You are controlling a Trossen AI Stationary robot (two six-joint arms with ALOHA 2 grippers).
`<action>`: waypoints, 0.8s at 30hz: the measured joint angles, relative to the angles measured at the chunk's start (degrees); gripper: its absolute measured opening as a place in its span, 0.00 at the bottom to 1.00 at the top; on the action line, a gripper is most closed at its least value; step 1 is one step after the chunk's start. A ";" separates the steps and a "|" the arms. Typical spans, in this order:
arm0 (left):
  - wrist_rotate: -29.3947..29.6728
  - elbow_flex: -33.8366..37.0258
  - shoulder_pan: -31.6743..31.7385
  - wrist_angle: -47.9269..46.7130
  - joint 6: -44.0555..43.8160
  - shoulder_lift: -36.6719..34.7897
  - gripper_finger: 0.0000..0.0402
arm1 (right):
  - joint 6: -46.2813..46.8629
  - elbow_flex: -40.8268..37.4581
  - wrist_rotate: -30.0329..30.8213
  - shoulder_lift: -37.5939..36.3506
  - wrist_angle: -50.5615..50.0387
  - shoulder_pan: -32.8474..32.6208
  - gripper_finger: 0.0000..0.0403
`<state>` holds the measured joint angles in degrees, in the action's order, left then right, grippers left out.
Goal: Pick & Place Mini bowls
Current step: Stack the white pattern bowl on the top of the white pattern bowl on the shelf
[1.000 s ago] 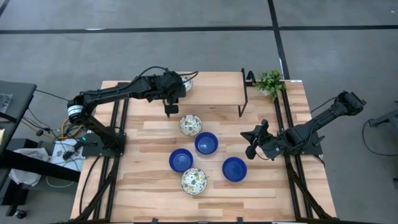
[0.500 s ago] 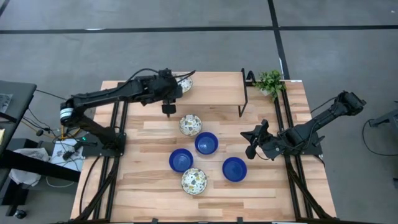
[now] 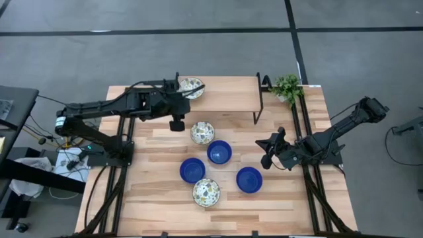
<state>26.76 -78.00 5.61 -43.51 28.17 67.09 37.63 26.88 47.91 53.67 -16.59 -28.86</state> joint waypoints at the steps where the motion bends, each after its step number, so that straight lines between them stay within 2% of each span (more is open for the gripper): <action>1: -0.06 0.00 -0.65 -0.05 -0.48 0.00 0.37 | 0.00 0.01 -0.01 0.00 0.02 0.00 0.00; 8: -0.11 0.00 -6.26 -0.38 -3.86 1.00 0.37 | -0.02 0.01 -0.39 0.00 -0.01 0.00 0.00; 17: -0.15 0.47 -15.47 -0.99 -13.86 2.40 0.37 | -0.07 0.01 -1.54 -0.02 -0.01 -0.04 0.00; 24: -0.12 7.96 -20.77 0.55 -19.42 2.47 0.37 | -0.07 0.01 -1.63 -0.02 -0.03 -0.04 0.00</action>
<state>26.65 -70.04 -15.15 -42.96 8.74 69.56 37.56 26.89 46.28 53.65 -16.62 -28.91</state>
